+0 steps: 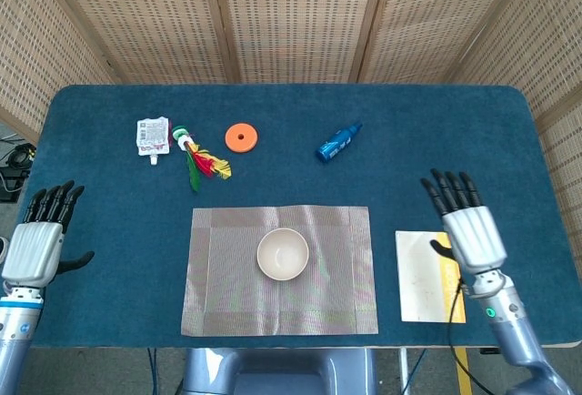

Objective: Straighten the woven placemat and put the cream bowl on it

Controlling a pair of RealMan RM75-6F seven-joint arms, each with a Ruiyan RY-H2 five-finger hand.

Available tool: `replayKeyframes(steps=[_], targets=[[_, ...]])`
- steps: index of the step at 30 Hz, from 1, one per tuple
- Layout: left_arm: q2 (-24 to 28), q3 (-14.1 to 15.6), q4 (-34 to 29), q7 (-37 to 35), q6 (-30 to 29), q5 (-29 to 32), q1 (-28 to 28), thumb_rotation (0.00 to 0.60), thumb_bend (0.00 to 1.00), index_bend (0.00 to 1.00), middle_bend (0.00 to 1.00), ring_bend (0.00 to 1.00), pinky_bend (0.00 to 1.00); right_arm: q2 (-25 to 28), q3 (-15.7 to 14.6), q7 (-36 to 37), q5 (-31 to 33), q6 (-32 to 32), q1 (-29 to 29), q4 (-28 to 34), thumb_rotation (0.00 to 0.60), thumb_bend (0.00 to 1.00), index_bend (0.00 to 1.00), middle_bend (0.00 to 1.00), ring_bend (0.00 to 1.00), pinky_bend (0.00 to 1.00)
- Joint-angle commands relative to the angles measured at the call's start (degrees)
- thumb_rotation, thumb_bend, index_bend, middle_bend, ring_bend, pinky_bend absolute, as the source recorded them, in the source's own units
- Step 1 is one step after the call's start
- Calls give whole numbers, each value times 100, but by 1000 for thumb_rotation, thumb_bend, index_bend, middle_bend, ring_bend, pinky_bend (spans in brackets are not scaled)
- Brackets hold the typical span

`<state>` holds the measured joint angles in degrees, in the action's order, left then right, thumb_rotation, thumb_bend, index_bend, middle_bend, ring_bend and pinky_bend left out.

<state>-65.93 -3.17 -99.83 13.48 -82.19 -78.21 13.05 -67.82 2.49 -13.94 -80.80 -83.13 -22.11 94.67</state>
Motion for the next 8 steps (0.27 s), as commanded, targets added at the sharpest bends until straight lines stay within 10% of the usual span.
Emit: replayKeyframes(steps=[1,8], targets=[[8,135,60,-85,-176,-148,-175,600,0,0,0,0,0,49,-84,604,188,-329,492,-437,600,0,0,0,0,0],[45,334,255,-541,-455,-627,-420,600,0,0,0,0,0,-127,-268,1336,101,-422,965,-1233,600,0,0,0,0,0]])
